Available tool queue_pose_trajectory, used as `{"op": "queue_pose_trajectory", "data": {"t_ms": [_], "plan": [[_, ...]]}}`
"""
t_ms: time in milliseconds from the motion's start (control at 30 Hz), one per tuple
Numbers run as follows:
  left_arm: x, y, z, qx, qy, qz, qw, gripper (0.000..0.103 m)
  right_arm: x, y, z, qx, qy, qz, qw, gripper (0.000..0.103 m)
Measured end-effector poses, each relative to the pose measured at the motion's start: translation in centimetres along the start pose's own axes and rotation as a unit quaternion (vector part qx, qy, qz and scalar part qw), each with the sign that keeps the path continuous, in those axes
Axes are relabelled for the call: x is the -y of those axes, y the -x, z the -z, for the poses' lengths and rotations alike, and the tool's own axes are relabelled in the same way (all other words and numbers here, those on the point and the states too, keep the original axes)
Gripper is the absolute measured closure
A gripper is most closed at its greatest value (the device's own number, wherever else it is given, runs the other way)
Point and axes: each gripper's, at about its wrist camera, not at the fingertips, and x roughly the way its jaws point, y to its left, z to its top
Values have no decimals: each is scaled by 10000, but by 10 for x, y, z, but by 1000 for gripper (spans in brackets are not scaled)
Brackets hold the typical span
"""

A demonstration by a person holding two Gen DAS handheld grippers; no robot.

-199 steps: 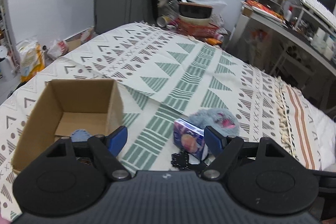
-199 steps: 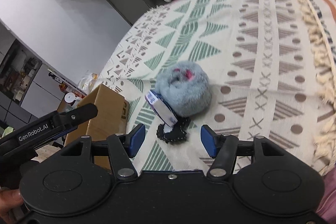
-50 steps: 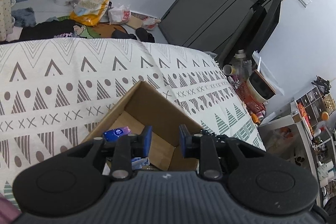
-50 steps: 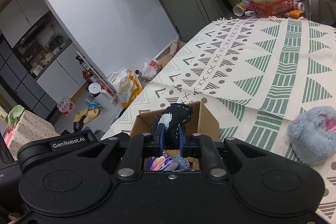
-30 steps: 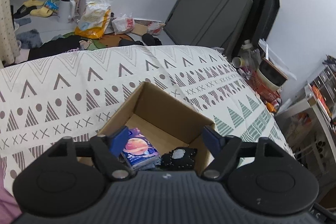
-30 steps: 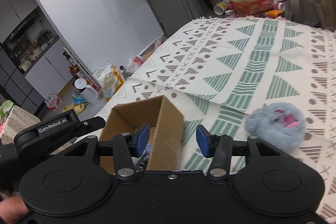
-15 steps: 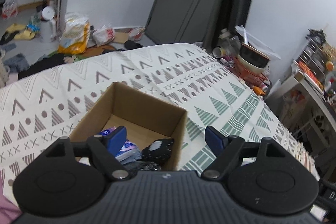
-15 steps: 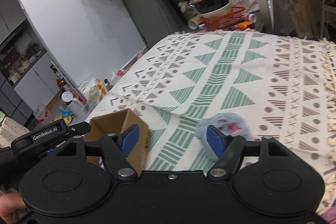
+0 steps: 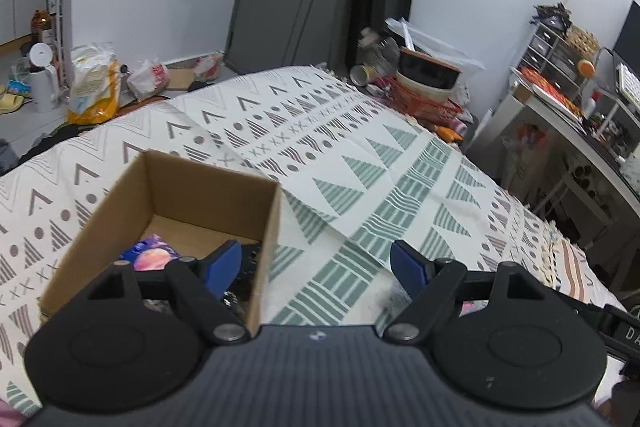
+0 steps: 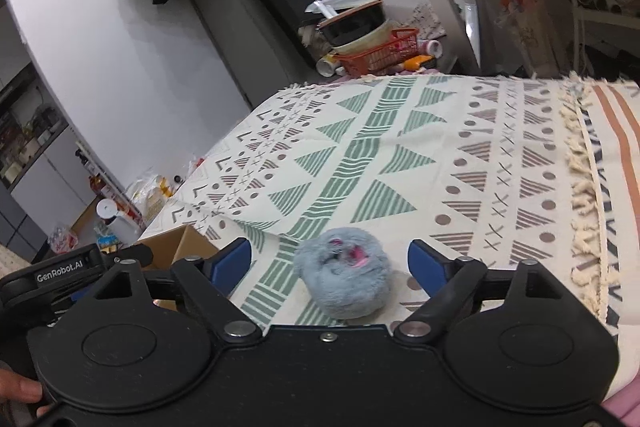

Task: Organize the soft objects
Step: 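Grasp the blue fluffy plush with both tools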

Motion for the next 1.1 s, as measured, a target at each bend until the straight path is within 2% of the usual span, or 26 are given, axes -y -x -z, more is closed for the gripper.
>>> {"op": "queue_pose_trajectory", "data": {"t_ms": [267,467,633,700,767,833,867,1100], "plan": [[26,-16,13,-225,-276,92,9993,23,32,-12,3,-59,-621,86,9980,17],[41,-30,23,-396,-468,125,9980,23,47,-27,7,-304,-884,168,9955,17],[48,-42,27,-464,-425,257,9977,24,53,-39,9,-423,-934,81,9947,17],[52,-46,28,-466,-446,283,9975,24,55,-44,10,-447,-962,-13,9944,22],[58,-52,31,-495,-518,272,9971,24,58,-51,10,-483,-1001,-46,9938,44],[63,-58,33,-520,-552,298,9967,24,62,-58,10,-549,-1042,-93,9930,56],[65,-61,34,-549,-559,327,9964,24,65,-62,9,-580,-1082,-135,9923,59],[73,-74,39,-645,-487,502,9955,29,72,-81,11,-756,-1226,-442,9886,59]]}}
